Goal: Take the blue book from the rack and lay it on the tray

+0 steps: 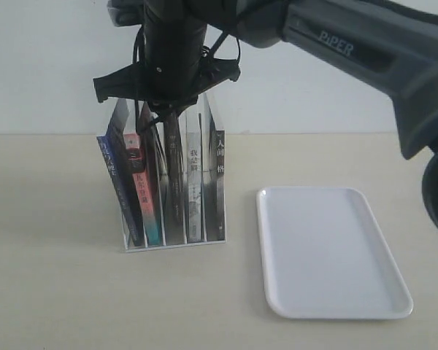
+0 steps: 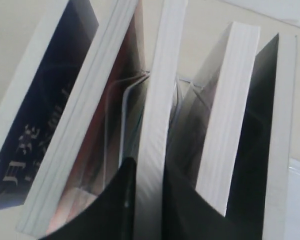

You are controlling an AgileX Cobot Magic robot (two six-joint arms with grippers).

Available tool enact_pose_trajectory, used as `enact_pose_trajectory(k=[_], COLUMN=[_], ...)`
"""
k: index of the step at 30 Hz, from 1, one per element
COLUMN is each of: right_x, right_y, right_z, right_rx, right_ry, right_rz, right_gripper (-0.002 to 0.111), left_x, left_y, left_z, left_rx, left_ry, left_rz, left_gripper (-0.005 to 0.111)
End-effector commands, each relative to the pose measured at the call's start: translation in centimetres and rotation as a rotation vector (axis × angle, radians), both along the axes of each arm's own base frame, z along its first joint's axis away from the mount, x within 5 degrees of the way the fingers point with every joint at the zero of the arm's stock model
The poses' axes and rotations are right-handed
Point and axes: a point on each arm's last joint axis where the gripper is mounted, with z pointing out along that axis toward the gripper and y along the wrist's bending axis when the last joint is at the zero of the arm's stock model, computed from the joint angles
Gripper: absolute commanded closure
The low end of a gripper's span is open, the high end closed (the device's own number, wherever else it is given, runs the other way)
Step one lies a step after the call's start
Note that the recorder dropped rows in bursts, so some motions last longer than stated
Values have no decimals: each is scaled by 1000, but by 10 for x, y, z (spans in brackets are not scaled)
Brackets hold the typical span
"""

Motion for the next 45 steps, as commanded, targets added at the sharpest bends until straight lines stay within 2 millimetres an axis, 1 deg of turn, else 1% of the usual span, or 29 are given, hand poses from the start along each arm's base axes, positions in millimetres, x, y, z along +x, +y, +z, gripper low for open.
enact_pose_trajectory(k=[1, 2, 3, 4, 5, 8, 13, 15, 17, 18, 20, 22, 24, 26, 28, 32, 33, 34, 37, 39, 40, 43, 45], right_x=[2, 2, 2, 2, 1, -3, -27, -34, -39, -40, -43, -44, -43, -41, -42, -55, -60, -66, -83, -89, -88, -77, -73], right_y=[1, 1, 1, 1, 1, -1, -9, -5, 1, 4, 10, 15, 17, 19, 24, 43, 48, 54, 69, 73, 70, 56, 51], right_z=[12, 12, 12, 12, 13, 21, 68, 73, 75, 74, 71, 68, 67, 65, 67, 75, 76, 78, 75, 70, 67, 64, 62], right_rx=[43, 45, 45, 45, 47, 70, 193, 246, 259, 262, 288, 314, 324, 335, 368, 483, 495, 501, 472, 382, 302, 185, 141], right_ry=[-73, -72, -69, -66, -68, -51, -76, -54, -57, -59, -33, -16, -20, -33, -53, -94, -109, -126, -154, -193, -226, -261, -260], right_rz=[20, 20, 20, 20, 20, 17, 50, 76, 146, 184, 232, 258, 263, 263, 271, 338, 356, 380, 454, 474, 445, 257, 221], right_gripper=[102, 90, 83, 69, 64, 64, 64, 64, 64, 67, 77, 95, 108, 106, 100, 81, 79, 79, 84, 85, 85, 85, 85], left_x=[0, 0, 0, 0, 0, 0, 0, 0, 0, 0, 0, 0, 0, 0, 0, 0, 0, 0, 0, 0, 0, 0, 0], left_y=[0, 0, 0, 0, 0, 0, 0, 0, 0, 0, 0, 0, 0, 0, 0, 0, 0, 0, 0, 0, 0, 0, 0], left_z=[1, 1, 1, 1, 1, 1, 1, 1, 1, 1, 1, 1, 1, 1, 1, 1, 1, 1, 1, 1, 1, 1, 1], left_rx=[6, 6, 6, 6, 6, 6, 6, 6, 6, 6, 6, 6, 6, 6, 6, 6, 6, 6, 6, 6, 6, 6, 6], left_ry=[-19, -19, -19, -19, -19, -19, -19, -19, -19, -19, -19, -19, -19, -19, -19, -19, -19, -19, -19, -19, -19, -19, -19], left_rz=[2, 2, 2, 2, 2, 2, 2, 2, 2, 2, 2, 2, 2, 2, 2, 2, 2, 2, 2, 2, 2, 2, 2], left_gripper=[103, 103, 103, 103, 103, 103, 103, 103, 103, 103, 103, 103, 103, 103, 103, 103, 103, 103, 103, 103, 103, 103, 103])
